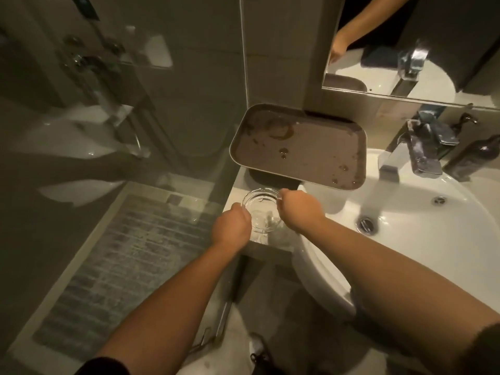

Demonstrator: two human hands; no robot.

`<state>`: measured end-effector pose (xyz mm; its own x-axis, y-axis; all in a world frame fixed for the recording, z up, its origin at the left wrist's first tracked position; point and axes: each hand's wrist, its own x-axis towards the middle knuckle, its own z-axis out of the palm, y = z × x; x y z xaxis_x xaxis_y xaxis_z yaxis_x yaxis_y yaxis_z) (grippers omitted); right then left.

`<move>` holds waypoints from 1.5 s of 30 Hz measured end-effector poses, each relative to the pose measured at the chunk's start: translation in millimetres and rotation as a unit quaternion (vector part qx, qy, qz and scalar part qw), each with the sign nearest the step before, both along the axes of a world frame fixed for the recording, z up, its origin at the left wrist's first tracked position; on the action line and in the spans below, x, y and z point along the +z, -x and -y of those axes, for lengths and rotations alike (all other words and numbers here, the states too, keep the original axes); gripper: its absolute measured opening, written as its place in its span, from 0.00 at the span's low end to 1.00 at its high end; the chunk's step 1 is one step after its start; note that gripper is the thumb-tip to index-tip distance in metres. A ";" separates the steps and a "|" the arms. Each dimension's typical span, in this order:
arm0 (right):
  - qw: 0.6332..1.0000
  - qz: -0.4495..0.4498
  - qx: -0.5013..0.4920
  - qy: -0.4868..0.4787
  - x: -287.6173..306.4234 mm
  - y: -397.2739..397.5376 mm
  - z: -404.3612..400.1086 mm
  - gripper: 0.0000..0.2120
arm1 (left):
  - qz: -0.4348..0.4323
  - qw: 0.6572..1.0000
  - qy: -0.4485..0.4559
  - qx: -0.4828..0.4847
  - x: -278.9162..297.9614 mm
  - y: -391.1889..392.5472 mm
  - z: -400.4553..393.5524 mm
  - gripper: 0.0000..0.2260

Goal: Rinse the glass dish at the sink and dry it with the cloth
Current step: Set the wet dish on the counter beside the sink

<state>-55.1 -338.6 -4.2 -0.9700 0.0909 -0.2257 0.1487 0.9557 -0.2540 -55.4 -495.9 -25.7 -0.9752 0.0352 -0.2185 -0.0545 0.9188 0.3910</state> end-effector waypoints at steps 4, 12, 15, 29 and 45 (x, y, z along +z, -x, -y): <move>0.998 0.040 0.028 -0.036 -4.2 19.0 23.3 0.10 | 0.012 1.000 0.023 0.014 -15.6 11.8 13.9 0.14; 0.988 0.129 0.071 -0.053 -23.6 43.2 42.0 0.10 | 0.035 0.998 0.043 0.022 -47.8 21.1 26.9 0.15; 0.986 0.145 0.070 -0.043 -28.6 47.4 43.3 0.11 | 0.034 0.998 0.045 0.017 -56.1 21.5 29.8 0.15; 0.984 0.163 0.070 -0.034 -38.4 54.4 40.4 0.14 | 0.051 0.996 0.066 0.015 -61.6 27.5 24.9 0.17; 0.987 -0.090 0.128 -0.039 -0.2 1.5 -8.3 0.12 | -0.106 0.992 0.037 -0.065 -17.4 -5.3 32.7 0.20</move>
<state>-56.5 -330.3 -4.3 -0.9872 -0.1514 -0.0496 -0.1404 0.9740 -0.1775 -50.2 -528.5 -43.1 -0.9878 0.1552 -0.0149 0.1428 0.9392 0.3122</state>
